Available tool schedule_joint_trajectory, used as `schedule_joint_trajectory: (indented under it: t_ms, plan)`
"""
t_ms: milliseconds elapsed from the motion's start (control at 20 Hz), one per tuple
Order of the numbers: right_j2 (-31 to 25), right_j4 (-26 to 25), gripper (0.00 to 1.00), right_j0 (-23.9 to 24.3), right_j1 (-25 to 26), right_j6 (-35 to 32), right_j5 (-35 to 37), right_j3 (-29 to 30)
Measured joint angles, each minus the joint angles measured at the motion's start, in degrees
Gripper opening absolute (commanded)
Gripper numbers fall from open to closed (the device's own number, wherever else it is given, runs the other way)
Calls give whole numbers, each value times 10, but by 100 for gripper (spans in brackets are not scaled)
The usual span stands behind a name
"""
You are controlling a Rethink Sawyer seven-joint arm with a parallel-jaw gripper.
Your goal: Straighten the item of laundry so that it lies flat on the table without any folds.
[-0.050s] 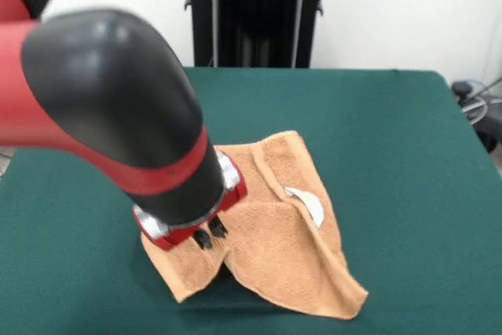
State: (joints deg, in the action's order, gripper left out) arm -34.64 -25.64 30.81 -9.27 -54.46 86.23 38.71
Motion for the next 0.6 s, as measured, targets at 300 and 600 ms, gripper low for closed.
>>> schedule_joint_trajectory:
  t_ms: [300,600]
  plan:
    - [1,5,0,21,-66,0,0,52]
    - [1,7,0,39,-114,0,-14,91]
